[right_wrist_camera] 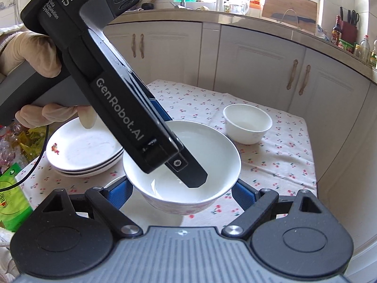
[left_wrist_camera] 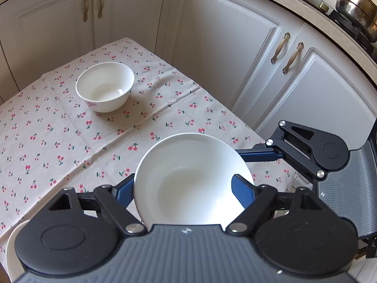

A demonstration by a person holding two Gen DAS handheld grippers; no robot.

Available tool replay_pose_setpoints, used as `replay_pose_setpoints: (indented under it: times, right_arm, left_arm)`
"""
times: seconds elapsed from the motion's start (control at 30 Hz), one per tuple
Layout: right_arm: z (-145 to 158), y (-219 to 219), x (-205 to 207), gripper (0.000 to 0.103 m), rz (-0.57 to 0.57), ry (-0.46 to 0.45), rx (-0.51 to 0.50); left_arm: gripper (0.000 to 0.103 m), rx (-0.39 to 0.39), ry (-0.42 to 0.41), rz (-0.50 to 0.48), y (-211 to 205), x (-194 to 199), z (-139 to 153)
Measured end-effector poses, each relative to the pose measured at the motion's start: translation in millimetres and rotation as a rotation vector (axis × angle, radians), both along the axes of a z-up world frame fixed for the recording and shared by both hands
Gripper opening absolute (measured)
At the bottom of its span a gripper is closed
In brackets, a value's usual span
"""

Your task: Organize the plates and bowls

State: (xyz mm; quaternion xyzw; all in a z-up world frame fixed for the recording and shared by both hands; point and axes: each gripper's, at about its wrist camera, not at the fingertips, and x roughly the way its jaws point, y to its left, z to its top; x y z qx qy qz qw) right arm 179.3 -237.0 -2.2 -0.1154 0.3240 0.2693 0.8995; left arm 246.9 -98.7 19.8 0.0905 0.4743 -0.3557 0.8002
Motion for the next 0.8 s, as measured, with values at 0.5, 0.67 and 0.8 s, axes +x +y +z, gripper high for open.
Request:
replay_pose_setpoints:
  times: [0.5, 0.67, 0.8]
  right_arm:
    - [-14.9, 20.0, -21.2, 0.093, 0.035, 0.047, -0.012]
    - [-20.7, 22.8, -23.2, 0.093, 0.034, 0.06, -0.016]
    - [-23.6, 24.3, -24.8, 0.093, 0.035, 0.065, -0.018]
  left_arm:
    - [0.084, -0.011, 0.027, 0.017, 22.1, -23.9, -20.2]
    - [0.084, -0.014, 0.04, 0.019, 23.9, -24.5, -25.1]
    - [0.084, -0.007, 0.043, 0.019, 24.6, -24.7, -29.8]
